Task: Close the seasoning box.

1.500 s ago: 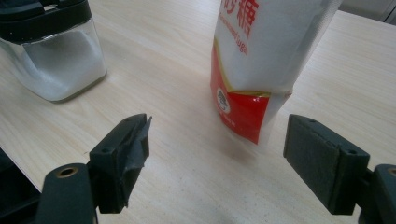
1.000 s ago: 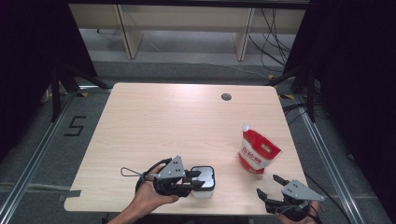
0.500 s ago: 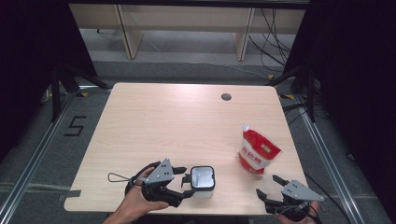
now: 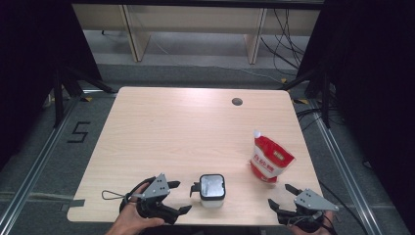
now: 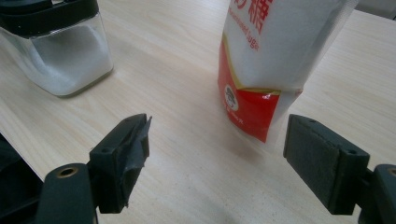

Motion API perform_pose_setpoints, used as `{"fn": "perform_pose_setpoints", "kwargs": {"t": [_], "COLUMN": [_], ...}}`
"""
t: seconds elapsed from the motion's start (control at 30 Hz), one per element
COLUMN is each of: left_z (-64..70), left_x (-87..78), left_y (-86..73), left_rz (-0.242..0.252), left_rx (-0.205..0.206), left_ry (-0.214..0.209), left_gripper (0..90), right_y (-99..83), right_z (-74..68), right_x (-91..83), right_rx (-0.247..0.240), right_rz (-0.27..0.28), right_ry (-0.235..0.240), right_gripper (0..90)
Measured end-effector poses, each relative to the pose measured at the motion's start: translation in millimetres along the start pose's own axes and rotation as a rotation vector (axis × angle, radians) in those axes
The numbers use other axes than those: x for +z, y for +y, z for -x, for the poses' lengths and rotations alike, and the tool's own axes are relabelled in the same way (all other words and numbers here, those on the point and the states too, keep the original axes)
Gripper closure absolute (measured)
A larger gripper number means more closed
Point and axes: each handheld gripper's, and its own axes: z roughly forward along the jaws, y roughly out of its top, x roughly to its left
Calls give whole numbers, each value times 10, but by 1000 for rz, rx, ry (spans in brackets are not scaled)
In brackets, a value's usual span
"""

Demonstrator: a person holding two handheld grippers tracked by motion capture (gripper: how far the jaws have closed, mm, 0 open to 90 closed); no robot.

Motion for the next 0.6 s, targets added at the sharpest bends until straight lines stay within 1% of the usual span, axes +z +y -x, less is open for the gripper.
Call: {"fn": "perform_pose_setpoints", "kwargs": {"t": [0.03,0.07,0.1,0.13,0.17,0.2,0.23,0.27,0.3,0.33,0.37,0.4,0.43,0.47,0.5,0.53,0.57,0.6], "left_z": [-3,2,11,14,11,8,4,-4,3,-13,-11,-16,-2,0,1,13,12,20], "left_x": [3,2,0,-1,-11,-11,-24,-34,-33,-46,-42,-37,-44,-40,-45,-47,-53,-54], "left_y": [-13,-27,-38,-50,-56,-69,-81,-95,-116,-130,-156,-169,-193,-210,-223,-233,-241,-248], "left_rz": [6,-1,-2,1,-8,2,-11,-15,-5,-24,-10,-2,-15,-12,-16,-14,-17,-17], "left_rx": [10,5,6,5,13,22,18,29,10,20,12,19,-8,-14,-14,-26,-16,-14], "left_ry": [2,4,9,5,3,1,-4,5,-5,6,-3,-4,4,-2,-1,-2,5,11], "left_gripper": [157,157,157,157,156,157,156,156,156,156,156,156,156,156,156,156,156,156], "right_y": [1,1,1,1,1,1,1,1,1,1,0,-1,-1,-1,-1,-2,-2,-5], "right_z": [12,16,16,15,17,13,12,10,6,6,-2,-1,-1,10,6,6,6,-8], "right_x": [10,12,13,14,15,14,14,13,10,10,7,9,10,19,24,26,28,22], "right_rx": [-18,-25,-27,-27,-33,-29,-29,-27,-23,-24,-13,-16,-17,-37,-31,-35,-37,-18], "right_rz": [9,9,8,8,9,4,4,0,-4,-4,-16,-15,-14,4,6,4,5,-1], "right_ry": [1,2,3,4,3,6,7,9,10,10,22,22,21,13,21,19,21,16], "right_gripper": [234,233,234,233,233,233,233,233,233,233,233,233,233,233,233,233,233,233]}}
